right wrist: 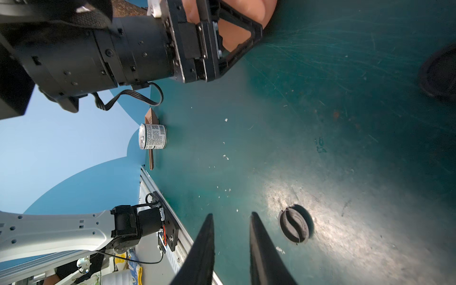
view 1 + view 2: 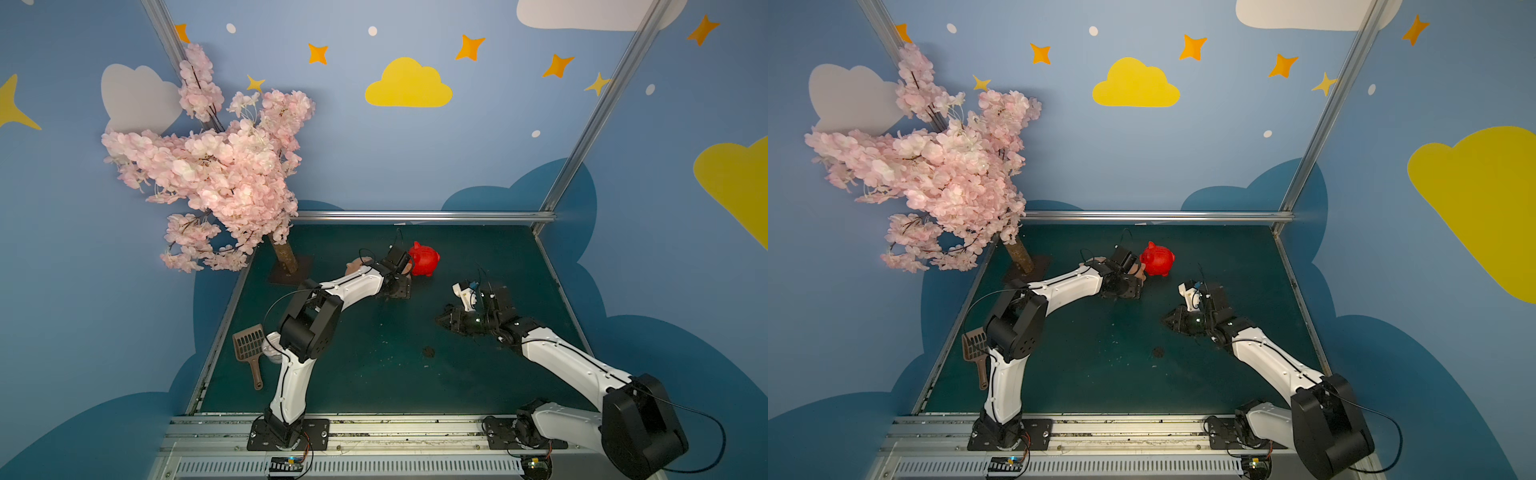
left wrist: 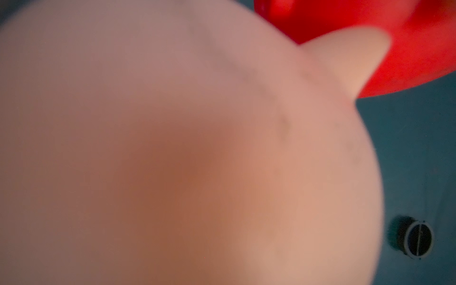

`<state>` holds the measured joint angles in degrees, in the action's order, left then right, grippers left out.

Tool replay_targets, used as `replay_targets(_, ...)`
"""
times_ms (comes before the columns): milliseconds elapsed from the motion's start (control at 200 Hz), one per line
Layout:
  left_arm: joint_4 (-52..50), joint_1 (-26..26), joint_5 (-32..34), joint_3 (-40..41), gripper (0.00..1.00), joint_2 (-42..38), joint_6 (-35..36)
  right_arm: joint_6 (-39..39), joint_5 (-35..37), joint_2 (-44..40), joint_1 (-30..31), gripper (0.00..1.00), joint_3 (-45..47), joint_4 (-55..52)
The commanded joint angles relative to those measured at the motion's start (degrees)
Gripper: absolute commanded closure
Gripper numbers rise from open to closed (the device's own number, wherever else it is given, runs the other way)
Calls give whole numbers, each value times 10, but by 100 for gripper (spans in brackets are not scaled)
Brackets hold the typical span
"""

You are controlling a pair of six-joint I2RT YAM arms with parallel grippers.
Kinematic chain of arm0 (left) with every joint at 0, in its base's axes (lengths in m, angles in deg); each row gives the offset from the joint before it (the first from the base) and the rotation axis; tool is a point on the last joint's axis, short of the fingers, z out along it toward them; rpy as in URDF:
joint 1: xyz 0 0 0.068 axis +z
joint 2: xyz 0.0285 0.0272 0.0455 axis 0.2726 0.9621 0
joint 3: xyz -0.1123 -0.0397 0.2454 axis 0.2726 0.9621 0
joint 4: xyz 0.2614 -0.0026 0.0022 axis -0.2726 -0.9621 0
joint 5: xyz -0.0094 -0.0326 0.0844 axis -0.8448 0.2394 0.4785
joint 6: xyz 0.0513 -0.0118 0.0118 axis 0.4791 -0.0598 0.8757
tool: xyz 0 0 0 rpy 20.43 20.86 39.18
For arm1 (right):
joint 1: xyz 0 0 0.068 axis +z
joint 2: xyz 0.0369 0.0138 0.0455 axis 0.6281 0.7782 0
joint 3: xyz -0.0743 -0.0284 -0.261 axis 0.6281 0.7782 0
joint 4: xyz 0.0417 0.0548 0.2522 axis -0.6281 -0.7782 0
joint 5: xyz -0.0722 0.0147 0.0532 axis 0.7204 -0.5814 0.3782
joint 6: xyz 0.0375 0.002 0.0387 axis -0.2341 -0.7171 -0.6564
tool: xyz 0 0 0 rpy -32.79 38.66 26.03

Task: Close piggy banks
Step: Move the piggy bank to the center of the board, then turn over the piggy bank at the center of the board.

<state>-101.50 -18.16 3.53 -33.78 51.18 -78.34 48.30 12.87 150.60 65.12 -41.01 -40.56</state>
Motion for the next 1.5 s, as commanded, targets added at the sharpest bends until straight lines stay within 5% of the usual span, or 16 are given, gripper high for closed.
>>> replay_targets(0,-12,9,3,-22,19,6,17,-3,0,-3,-4,74,4,-3)
replay_targets(405,-113,10,-15,-68,5,-82,82,7,-11,6,-6,74,0,-4)
replay_targets(646,-147,45,-13,-74,0,-138,222,10,-14,3,-7,74,2,-6)
replay_targets(996,-240,147,-77,-162,1,-67,330,15,-12,-5,-8,74,2,-17)
replay_targets(1497,-361,167,-46,-283,1,43,398,12,-11,-9,-10,74,-1,-23)
